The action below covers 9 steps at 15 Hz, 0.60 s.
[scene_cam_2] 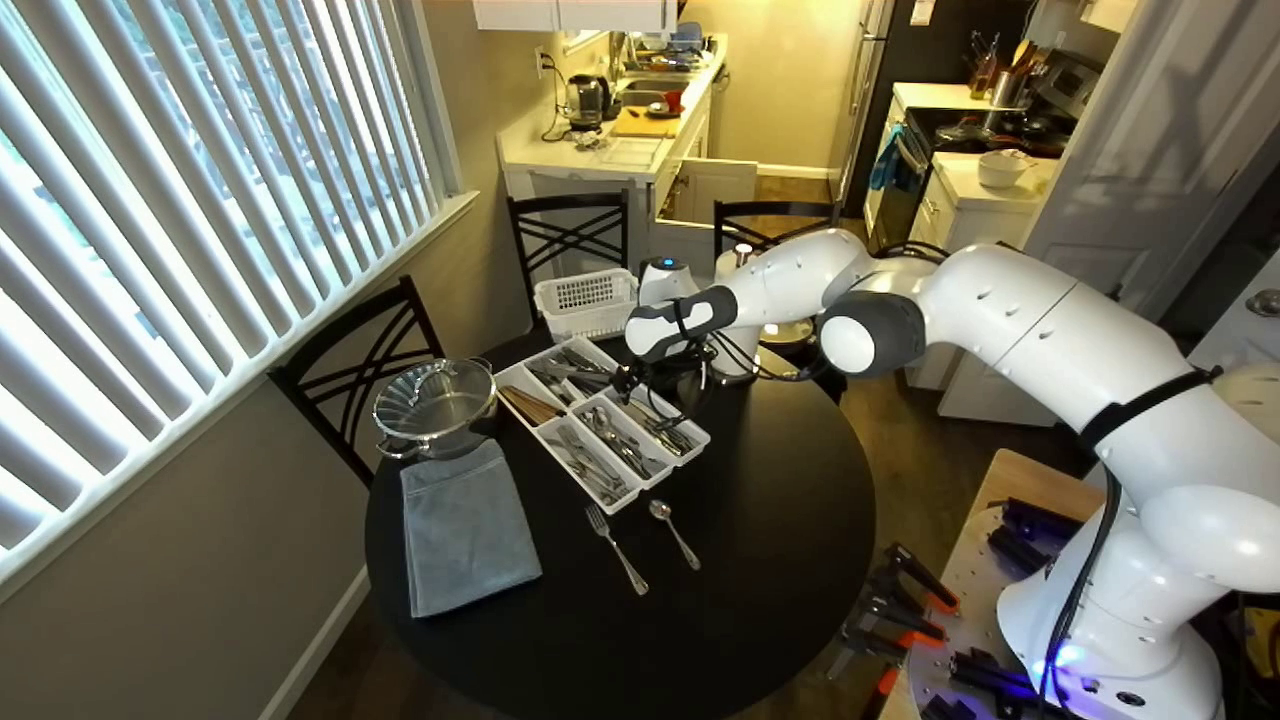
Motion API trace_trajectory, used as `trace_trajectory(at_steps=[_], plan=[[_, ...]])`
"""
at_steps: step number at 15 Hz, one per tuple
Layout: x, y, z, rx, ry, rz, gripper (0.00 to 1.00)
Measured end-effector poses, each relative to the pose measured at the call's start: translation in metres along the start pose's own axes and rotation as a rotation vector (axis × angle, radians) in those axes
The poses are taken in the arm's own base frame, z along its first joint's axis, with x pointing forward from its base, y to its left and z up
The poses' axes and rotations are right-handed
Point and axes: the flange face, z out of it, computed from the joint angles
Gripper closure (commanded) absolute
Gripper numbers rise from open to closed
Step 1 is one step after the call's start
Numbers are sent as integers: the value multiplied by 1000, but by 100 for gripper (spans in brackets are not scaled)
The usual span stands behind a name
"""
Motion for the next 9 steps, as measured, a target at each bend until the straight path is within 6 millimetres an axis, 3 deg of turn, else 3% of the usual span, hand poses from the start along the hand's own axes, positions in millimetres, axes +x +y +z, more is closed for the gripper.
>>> trace_trajectory(at_steps=[9], plan=[[-14, 3, 15, -15, -104, 128, 0]])
